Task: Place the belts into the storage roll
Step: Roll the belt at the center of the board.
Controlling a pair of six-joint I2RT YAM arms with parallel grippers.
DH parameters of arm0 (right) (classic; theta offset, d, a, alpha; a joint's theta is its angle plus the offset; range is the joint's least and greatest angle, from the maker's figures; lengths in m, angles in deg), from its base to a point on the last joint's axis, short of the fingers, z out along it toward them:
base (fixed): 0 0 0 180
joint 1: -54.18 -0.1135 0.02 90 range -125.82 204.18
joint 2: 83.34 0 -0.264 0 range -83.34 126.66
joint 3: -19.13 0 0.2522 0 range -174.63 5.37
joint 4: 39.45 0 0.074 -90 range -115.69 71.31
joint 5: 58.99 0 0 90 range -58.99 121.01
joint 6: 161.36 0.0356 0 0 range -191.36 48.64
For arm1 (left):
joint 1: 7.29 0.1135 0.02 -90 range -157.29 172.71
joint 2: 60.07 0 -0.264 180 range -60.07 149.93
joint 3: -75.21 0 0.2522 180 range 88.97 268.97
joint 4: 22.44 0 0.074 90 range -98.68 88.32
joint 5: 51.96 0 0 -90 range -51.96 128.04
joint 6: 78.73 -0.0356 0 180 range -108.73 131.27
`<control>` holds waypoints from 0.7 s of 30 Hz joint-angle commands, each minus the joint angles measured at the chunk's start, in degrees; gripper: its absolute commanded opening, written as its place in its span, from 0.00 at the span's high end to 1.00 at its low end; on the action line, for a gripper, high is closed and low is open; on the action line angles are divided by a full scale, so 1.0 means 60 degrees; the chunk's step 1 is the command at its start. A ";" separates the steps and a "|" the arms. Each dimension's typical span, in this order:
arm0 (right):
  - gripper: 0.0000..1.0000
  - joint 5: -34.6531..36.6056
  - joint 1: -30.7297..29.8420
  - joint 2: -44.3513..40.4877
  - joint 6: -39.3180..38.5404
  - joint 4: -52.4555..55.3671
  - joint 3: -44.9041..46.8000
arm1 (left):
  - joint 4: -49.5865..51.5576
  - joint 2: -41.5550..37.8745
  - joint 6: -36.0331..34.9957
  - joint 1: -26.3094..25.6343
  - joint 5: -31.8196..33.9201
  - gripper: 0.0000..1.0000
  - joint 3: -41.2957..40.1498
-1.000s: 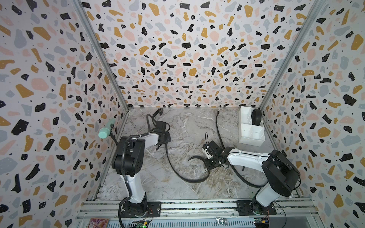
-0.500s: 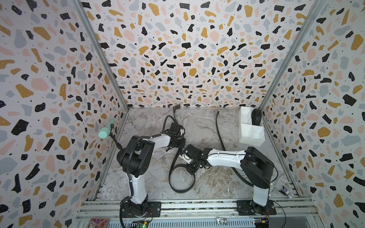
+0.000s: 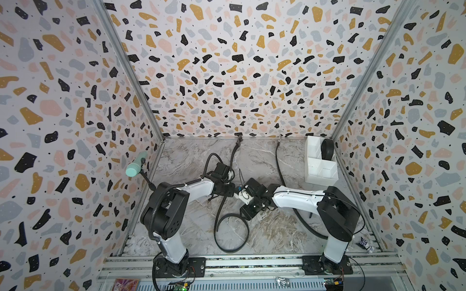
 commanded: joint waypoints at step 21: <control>0.01 0.1707 0.1165 0.5475 0.1651 0.1860 -0.8912 | 0.2449 -0.4295 0.1338 -0.1885 0.2201 0.09 -0.2457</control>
